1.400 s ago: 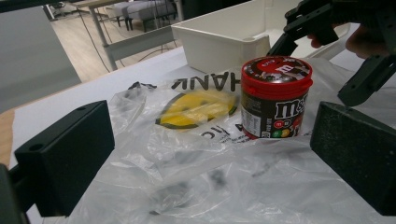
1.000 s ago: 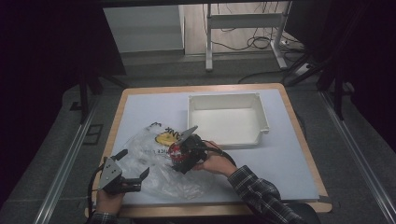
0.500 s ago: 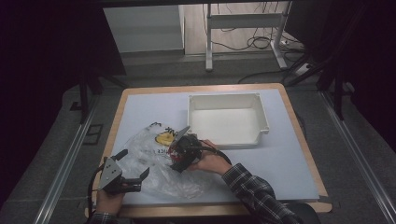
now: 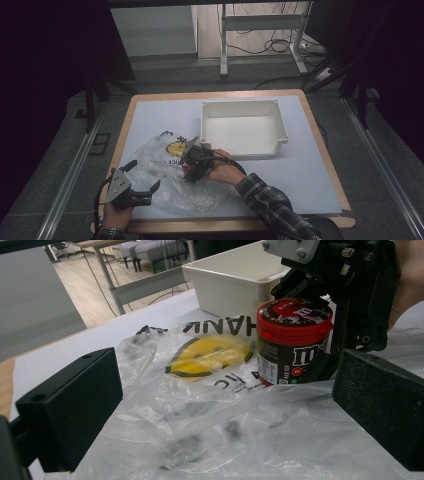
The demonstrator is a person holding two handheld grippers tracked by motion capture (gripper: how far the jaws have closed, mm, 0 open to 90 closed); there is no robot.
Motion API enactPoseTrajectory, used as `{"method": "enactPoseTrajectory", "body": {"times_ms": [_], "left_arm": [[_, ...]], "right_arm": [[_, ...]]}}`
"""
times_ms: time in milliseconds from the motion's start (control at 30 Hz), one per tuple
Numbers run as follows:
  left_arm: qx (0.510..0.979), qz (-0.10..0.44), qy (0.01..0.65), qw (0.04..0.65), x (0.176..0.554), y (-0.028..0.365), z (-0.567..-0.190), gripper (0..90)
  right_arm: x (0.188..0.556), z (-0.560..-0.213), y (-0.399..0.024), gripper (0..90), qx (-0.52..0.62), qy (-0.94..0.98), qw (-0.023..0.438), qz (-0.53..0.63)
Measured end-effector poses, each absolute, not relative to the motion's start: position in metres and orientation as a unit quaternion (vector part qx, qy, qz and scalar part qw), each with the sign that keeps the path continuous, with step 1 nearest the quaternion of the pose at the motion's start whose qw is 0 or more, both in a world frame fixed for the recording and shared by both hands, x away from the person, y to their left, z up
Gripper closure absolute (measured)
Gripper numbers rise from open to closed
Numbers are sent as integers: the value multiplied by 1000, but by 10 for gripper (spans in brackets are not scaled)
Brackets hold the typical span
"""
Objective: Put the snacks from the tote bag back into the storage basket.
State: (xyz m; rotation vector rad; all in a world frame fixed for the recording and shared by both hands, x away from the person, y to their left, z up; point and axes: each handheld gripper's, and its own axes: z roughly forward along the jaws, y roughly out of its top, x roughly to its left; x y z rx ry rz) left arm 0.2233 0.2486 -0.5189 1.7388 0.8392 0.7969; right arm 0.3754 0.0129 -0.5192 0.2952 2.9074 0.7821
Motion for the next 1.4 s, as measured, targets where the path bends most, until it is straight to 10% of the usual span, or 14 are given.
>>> {"method": "enactPoseTrajectory", "body": {"times_ms": [1400], "left_arm": [[722, 332, 346, 499, 223, 248, -519, 0]], "right_arm": [[360, -482, 5, 257, 75, 959, 50, 267]]}}
